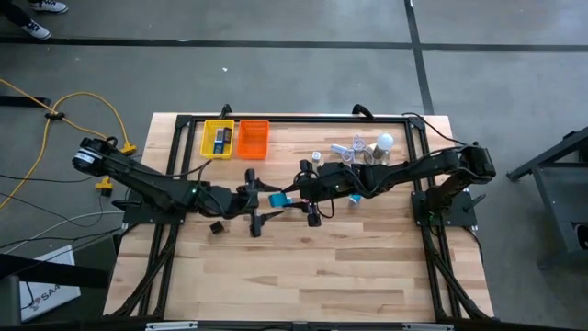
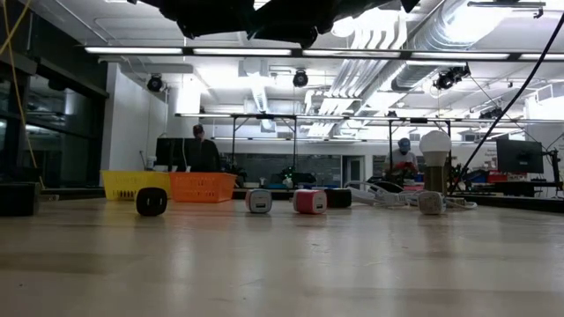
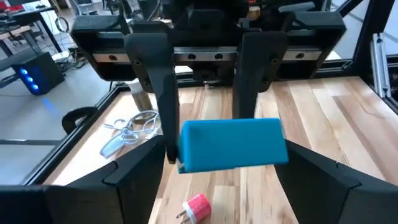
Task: Pick & Place Office items
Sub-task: Put the light blue digital clock into the yellow basket
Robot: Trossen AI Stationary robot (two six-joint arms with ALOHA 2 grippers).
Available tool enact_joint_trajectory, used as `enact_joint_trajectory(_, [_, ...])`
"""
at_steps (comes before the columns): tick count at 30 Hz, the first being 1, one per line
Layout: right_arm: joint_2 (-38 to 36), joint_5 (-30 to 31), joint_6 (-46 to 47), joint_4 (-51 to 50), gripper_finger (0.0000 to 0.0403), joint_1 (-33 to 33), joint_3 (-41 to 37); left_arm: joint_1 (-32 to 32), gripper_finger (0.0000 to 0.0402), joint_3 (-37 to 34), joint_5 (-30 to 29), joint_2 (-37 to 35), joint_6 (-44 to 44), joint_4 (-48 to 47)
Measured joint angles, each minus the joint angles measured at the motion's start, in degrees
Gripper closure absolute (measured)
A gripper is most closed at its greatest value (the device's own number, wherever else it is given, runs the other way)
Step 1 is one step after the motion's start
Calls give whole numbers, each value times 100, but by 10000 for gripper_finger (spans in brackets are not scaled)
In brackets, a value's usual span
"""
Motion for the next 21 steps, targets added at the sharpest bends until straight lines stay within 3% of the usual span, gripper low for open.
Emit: enact_joint_trajectory(21, [0,-17,0,0,251,0,0,62,116,0,-13,-2,-299,72])
